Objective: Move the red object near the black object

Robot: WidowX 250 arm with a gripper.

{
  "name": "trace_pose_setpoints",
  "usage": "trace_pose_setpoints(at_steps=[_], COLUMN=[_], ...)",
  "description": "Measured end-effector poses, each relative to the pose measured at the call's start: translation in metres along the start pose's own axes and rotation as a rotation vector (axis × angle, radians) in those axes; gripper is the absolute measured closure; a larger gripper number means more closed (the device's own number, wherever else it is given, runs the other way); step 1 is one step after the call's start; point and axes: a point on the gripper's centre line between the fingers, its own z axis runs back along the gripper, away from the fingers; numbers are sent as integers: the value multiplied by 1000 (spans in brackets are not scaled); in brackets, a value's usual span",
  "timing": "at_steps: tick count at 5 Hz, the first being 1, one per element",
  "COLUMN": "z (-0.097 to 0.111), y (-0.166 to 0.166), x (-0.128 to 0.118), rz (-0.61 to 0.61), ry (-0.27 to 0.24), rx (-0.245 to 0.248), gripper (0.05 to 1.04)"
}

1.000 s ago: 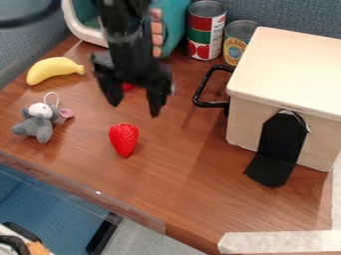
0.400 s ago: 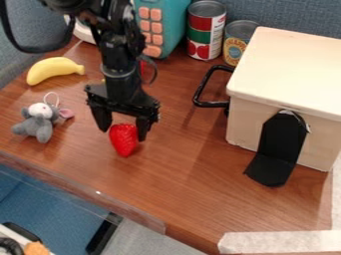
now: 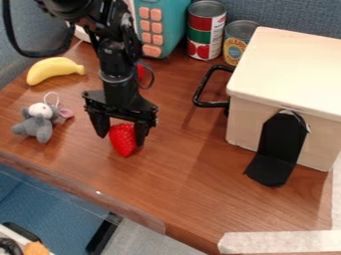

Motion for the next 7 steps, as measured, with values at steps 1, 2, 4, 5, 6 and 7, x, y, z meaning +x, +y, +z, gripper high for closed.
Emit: trace_pose_setpoints(at_steps=[1,2,4,5,6,7], z=[7,14,43,45,39,26], y=[0,-1,-34,-57,-90,-110], x=[1,1,-7,-22,-36,-44], rz=[12,28,-59,-125,-172,-191], ry=[-13,-24,-67,-76,-96,-64], rx=[-3,-11,-33,-18,-9,-4], gripper=[320,327,327,327,327,327])
